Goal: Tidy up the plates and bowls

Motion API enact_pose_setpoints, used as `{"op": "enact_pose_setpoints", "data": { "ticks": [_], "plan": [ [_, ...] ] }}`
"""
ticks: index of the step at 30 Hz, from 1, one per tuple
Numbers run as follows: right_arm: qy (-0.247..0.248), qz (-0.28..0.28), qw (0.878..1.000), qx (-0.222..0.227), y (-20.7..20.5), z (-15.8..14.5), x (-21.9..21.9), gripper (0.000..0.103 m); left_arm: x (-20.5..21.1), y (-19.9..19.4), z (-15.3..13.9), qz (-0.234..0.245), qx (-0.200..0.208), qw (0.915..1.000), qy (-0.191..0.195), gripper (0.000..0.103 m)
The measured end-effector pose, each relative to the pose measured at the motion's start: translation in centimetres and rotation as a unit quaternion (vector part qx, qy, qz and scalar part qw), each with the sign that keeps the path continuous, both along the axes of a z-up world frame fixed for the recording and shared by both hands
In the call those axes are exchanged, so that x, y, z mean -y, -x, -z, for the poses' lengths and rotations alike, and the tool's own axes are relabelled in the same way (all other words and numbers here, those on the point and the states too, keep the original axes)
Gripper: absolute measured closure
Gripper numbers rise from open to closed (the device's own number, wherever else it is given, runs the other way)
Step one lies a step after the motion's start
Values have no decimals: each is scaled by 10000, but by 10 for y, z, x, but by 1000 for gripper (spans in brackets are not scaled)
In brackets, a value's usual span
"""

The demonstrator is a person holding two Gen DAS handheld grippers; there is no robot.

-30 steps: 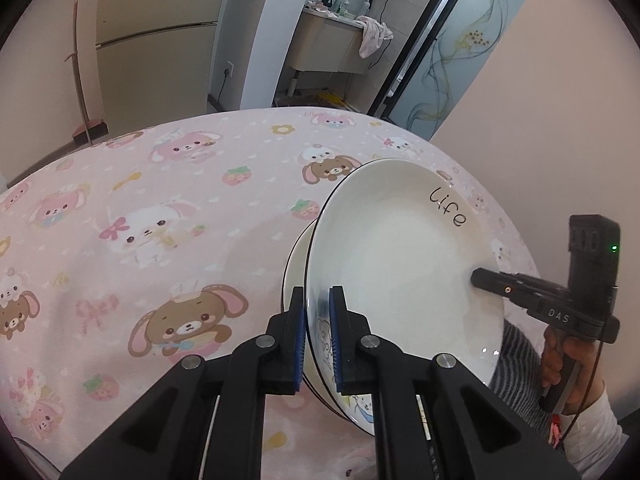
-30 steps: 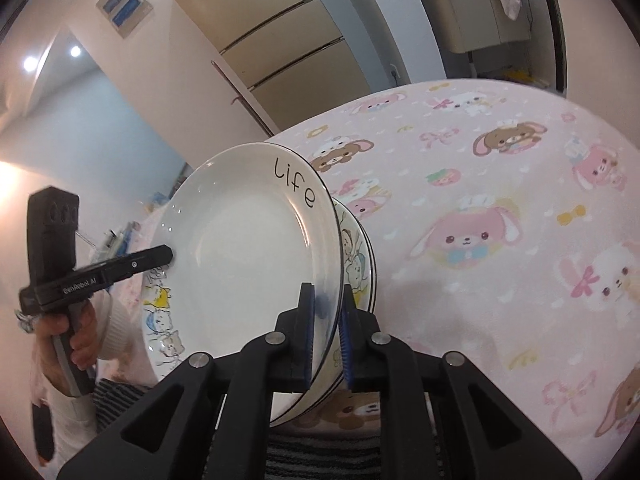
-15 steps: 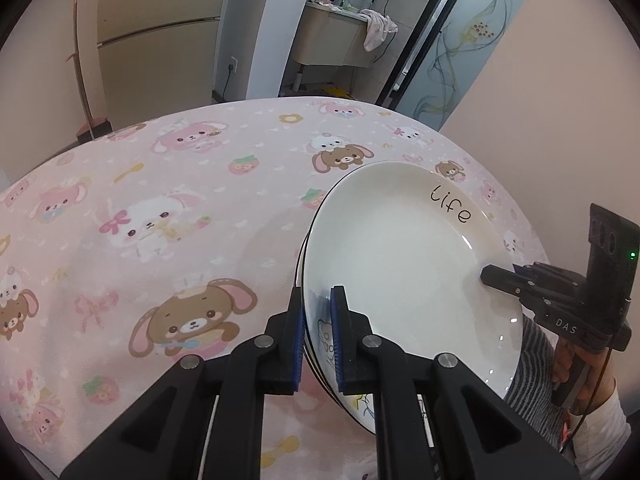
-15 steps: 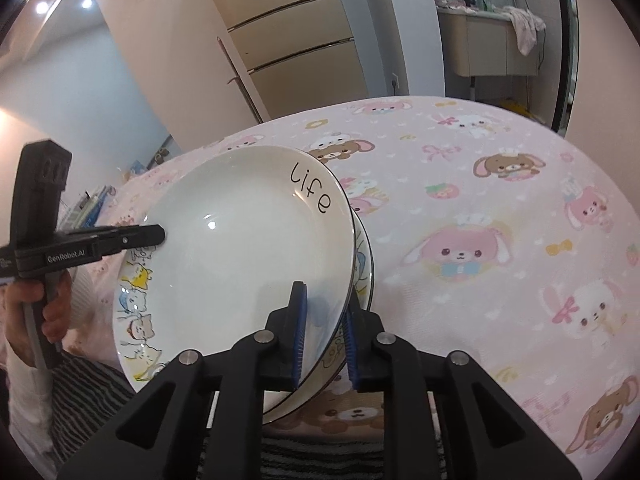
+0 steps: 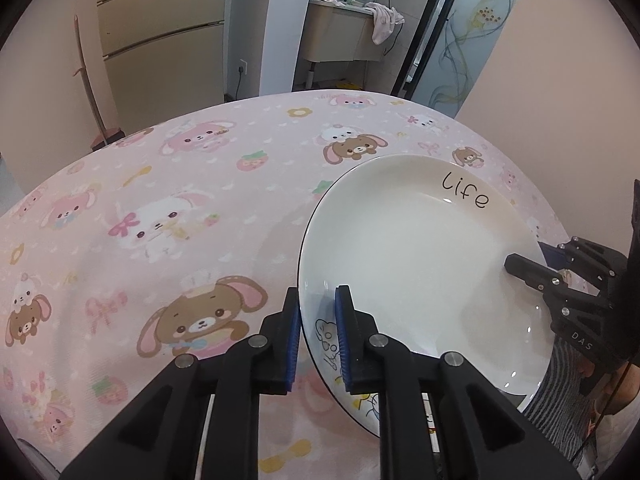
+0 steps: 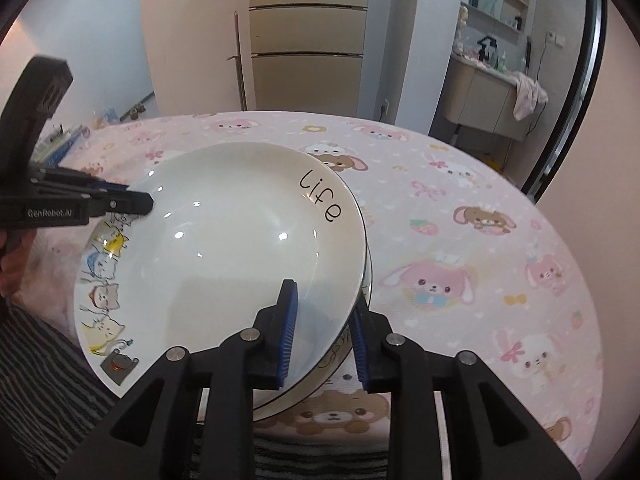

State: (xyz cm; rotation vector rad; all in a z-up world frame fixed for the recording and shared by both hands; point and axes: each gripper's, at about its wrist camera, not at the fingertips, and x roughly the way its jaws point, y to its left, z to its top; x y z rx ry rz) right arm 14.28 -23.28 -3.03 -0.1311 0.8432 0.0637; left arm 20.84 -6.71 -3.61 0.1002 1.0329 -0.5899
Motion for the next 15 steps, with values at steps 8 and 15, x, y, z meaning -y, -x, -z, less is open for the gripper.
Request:
{"op": "enact_pose_setpoints", "data": {
  "ticks": [8, 15],
  "plan": [
    [906, -20, 9959, 87, 6, 4, -15, 74, 9, 6, 2, 76, 234, 9992, -327, 87],
    [1868, -530, 9801, 414, 17, 8, -50, 75, 12, 9, 1, 133, 370, 9983, -423, 87]
  ]
}}
